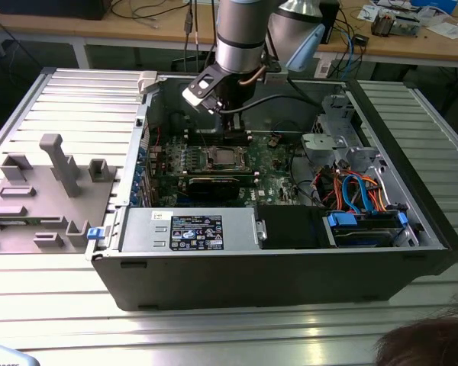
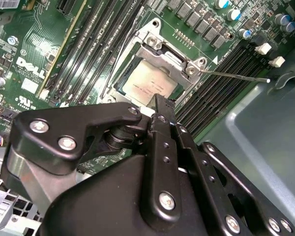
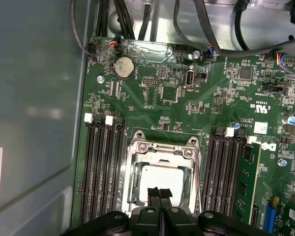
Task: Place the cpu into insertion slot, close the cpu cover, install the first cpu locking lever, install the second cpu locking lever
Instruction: 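Close the cpu cover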
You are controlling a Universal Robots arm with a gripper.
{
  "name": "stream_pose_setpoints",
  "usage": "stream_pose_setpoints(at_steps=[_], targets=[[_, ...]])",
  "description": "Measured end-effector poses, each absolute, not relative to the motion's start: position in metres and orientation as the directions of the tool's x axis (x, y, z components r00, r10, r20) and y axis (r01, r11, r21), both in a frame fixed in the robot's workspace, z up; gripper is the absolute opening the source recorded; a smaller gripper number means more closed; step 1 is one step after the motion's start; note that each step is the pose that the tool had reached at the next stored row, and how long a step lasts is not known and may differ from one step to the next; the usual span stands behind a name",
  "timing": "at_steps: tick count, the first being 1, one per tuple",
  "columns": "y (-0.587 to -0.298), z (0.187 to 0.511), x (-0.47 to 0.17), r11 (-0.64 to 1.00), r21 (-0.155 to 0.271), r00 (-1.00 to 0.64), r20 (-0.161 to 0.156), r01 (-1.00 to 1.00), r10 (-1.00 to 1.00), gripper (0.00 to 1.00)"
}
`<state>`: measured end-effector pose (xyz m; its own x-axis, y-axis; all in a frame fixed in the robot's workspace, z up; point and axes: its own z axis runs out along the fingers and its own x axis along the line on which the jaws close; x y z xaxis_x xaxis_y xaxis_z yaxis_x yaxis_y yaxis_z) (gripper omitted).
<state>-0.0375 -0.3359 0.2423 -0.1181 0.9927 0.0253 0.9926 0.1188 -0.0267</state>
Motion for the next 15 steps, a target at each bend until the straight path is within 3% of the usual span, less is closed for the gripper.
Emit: stream_pose_setpoints(at_steps=[15], targets=[[-0.3359,0.2406,-0.0424,0.119,-0.027,-0.119,0.025,0.993,0.993,0.11]])
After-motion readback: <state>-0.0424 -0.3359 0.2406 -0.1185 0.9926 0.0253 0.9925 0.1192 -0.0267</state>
